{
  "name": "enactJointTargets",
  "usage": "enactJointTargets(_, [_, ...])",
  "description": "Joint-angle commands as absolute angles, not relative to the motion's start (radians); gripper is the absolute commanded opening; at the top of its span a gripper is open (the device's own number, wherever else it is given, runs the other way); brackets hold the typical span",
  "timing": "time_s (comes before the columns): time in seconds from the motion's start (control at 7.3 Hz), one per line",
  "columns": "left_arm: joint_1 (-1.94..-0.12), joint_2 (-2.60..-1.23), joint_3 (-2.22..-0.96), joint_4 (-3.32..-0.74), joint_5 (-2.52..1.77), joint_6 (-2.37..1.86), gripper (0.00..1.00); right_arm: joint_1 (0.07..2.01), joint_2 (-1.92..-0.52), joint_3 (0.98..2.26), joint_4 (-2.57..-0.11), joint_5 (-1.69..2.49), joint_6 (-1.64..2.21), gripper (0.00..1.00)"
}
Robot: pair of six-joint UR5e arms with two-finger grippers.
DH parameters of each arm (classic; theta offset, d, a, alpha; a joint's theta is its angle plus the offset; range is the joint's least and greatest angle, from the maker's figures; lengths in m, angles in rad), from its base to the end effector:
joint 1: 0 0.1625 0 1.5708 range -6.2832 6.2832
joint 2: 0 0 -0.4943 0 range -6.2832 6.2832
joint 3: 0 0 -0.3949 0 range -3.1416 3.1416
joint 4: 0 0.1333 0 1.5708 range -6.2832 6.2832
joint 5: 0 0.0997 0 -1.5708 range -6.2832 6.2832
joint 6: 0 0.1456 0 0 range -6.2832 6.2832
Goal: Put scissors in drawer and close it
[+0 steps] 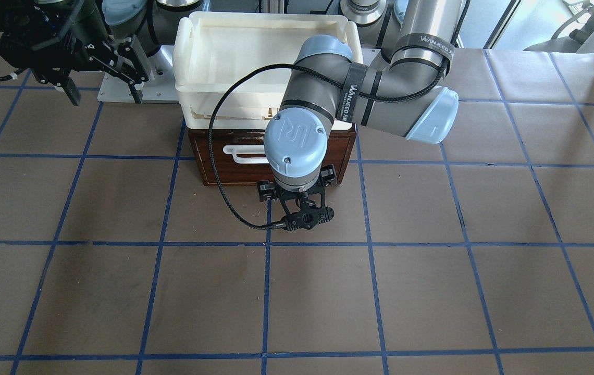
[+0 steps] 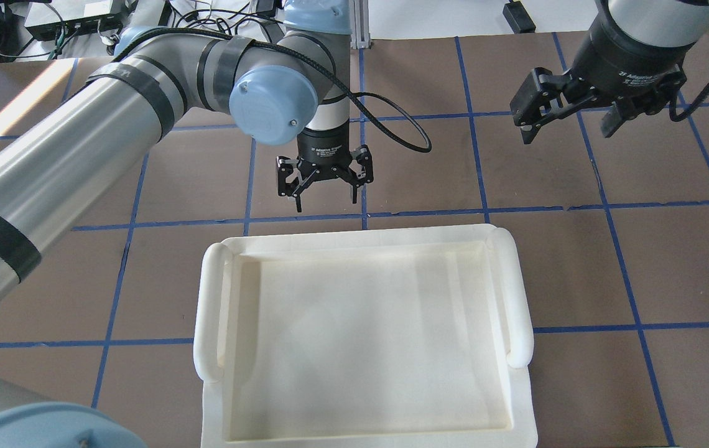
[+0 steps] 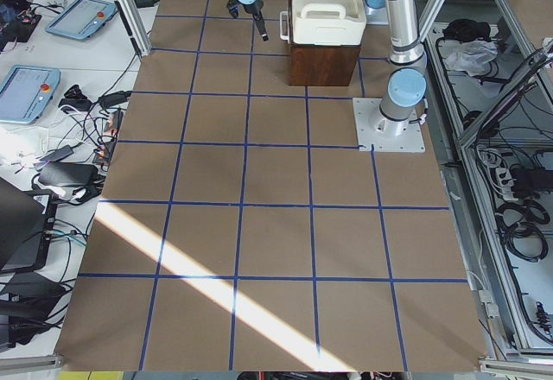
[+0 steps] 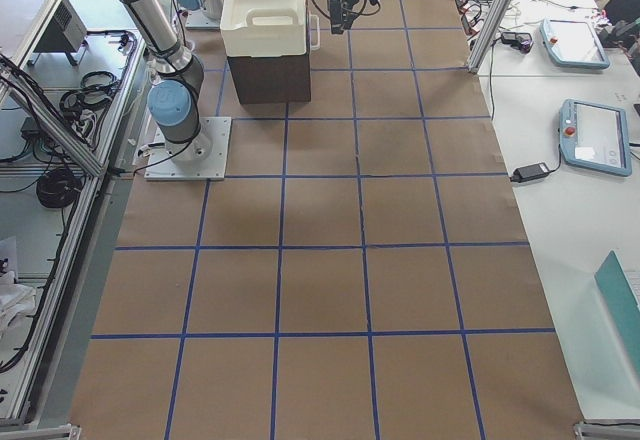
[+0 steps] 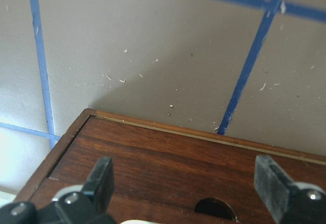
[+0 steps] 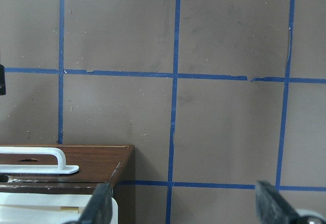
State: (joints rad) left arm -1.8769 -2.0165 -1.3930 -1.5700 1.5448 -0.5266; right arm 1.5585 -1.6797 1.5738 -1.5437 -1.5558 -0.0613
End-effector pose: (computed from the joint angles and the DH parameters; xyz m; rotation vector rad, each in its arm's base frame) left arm -0.3271 -0.5800 0.3373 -0.3389 3.0136 0.3886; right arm 0.1299 -0.4514 0.5583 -0.0775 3.1261 -0.1240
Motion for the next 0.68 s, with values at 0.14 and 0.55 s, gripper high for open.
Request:
enactJointTargets(0.14, [-1.76, -1.973, -1.341, -1.479, 1.546, -0.286, 1.0, 1.56, -1.68, 1.574, -1.545, -1.552, -0.058, 1.0])
enactJointTargets(0.55, [-1.655, -1.87, -1.341, -1.477, 1.552, -0.082, 1.0, 1.559, -1.68, 1.574, -1.545, -1.552, -0.061, 1.0])
